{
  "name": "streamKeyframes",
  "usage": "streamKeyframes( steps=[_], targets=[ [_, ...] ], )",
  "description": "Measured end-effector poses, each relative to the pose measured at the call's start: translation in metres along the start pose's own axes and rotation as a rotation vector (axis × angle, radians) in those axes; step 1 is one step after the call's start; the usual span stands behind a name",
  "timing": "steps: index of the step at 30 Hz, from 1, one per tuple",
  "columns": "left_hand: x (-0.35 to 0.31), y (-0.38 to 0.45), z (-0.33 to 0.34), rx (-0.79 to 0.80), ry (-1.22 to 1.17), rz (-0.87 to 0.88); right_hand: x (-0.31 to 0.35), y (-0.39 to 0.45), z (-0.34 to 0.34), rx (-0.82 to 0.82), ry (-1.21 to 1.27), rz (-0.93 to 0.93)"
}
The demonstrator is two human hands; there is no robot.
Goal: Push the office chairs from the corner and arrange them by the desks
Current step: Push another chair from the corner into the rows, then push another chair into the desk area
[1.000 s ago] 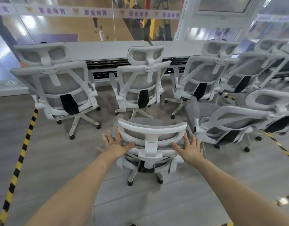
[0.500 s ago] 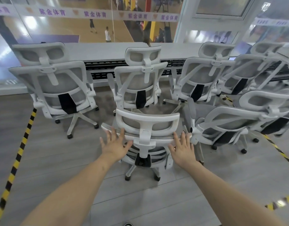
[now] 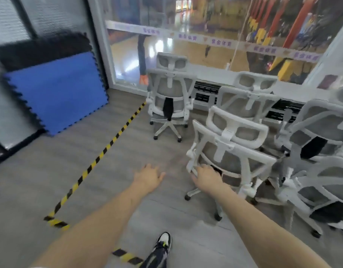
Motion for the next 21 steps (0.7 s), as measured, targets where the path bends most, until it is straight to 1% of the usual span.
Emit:
streamKeyframes(
  steps=[4, 6, 9, 14, 18, 21],
  targets=[
    [0.124, -0.124, 0.008, -0.049, -0.071, -0.239, 0.156, -0.043, 0.022, 0.045, -0.1, -0.279],
    [0.192, -0.196, 0.016, -0.105, -0.1, -0.368, 0.242, -0.075, 0.038, 0.078, -0.163, -0.424],
    [0.286, -0.313, 0.039, -0.206, -0.165, -0.609, 0.372, -0.138, 0.072, 0.1, -0.266, -0.659],
    [0.41, -0.51, 0.104, -0.272, -0.341, -0.959, 0.569, -0.287, 0.154, 0.142, -0.404, -1.023],
    [0.487, -0.676, 0.163, -0.326, -0.456, -1.205, 0.701, -0.427, 0.232, 0.164, -0.486, -1.296],
    [0.539, -0.802, 0.204, -0.374, -0.518, -1.369, 0.792, -0.528, 0.295, 0.224, -0.484, -1.434]
  ],
)
Point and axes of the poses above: each hand's wrist, its own y-axis towards the middle knuckle, its own z-axis out of the palm, x = y × z, the point moved 5 cm from there along y, towards the middle knuckle, and after that the axes turned 4 degrees about x, right-handed, at the moved point
